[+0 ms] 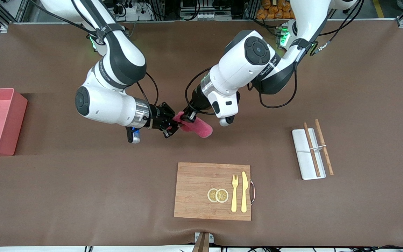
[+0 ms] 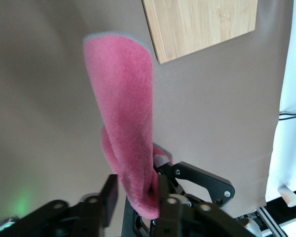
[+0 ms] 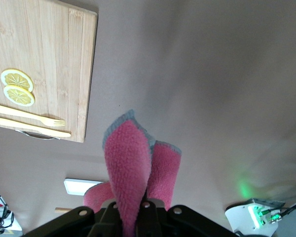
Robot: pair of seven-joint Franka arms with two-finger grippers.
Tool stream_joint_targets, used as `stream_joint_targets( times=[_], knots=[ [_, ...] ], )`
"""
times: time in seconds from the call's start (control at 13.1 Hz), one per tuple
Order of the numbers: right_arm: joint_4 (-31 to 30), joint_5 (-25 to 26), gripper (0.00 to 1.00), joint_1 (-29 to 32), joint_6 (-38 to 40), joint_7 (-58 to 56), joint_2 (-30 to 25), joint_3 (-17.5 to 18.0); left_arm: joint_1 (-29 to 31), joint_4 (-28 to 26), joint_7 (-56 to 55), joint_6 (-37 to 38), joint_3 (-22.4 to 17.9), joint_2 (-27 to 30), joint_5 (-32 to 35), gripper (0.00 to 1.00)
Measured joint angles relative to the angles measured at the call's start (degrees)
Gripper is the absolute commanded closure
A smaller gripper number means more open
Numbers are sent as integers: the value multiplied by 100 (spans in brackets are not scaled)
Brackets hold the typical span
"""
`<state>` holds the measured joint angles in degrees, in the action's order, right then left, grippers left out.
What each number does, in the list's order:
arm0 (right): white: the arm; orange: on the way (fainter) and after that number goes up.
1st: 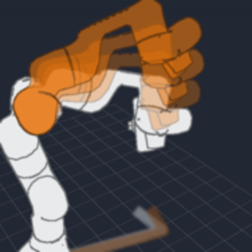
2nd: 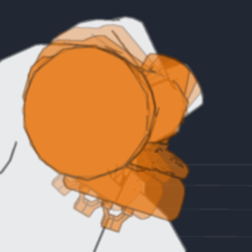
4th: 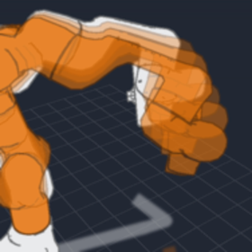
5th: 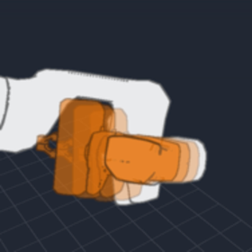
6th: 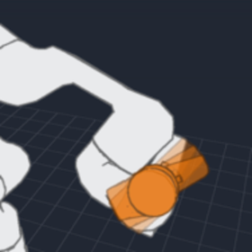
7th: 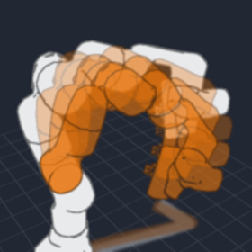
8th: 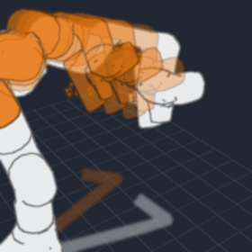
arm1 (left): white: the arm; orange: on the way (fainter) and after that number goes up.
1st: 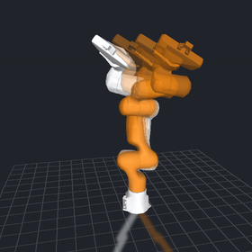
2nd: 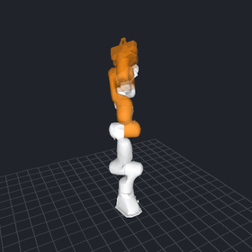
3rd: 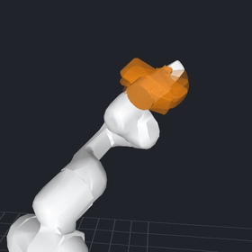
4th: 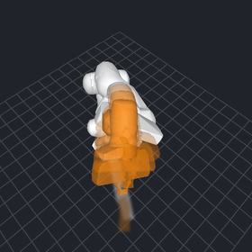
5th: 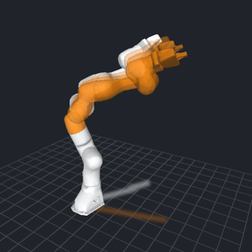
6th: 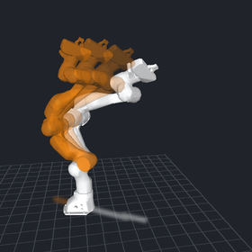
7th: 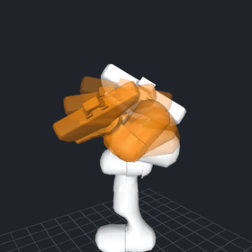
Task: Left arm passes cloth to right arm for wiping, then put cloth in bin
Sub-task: 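Grasp the cloth with the right gripper from the left gripper, then carry the cloth with the right gripper while the left gripper withdraws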
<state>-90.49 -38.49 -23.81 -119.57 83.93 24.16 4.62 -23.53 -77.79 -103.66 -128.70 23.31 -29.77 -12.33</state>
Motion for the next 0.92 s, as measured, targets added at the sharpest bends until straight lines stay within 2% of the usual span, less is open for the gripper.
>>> stream_joint_targets(
  times=[0.31, 0.54, 0.61, 0.77, 0.92],
  knots=[
    [-109, 468, 100, 10, 99, -1149, 12, -62, 229, 141, 282, 979, -132, 288, 466, 0],
    [-488, 882, 100, 189, 101, -2219, 66, -144, 715, 151, 1344, 1894, -173, 753, 658, 0],
    [-611, 1240, 100, 291, 89, -2473, 102, -160, 908, 150, 1913, 2234, -182, 872, 768, 0],
    [-827, 2341, 100, 444, -149, -2614, 237, -162, 1340, 148, 3132, 2859, -197, 1036, 847, 0],
    [-1159, 3025, 100, 586, -713, -2731, 385, -165, 1739, 136, 4097, 3276, -209, 1110, 895, 0]
  ],
)
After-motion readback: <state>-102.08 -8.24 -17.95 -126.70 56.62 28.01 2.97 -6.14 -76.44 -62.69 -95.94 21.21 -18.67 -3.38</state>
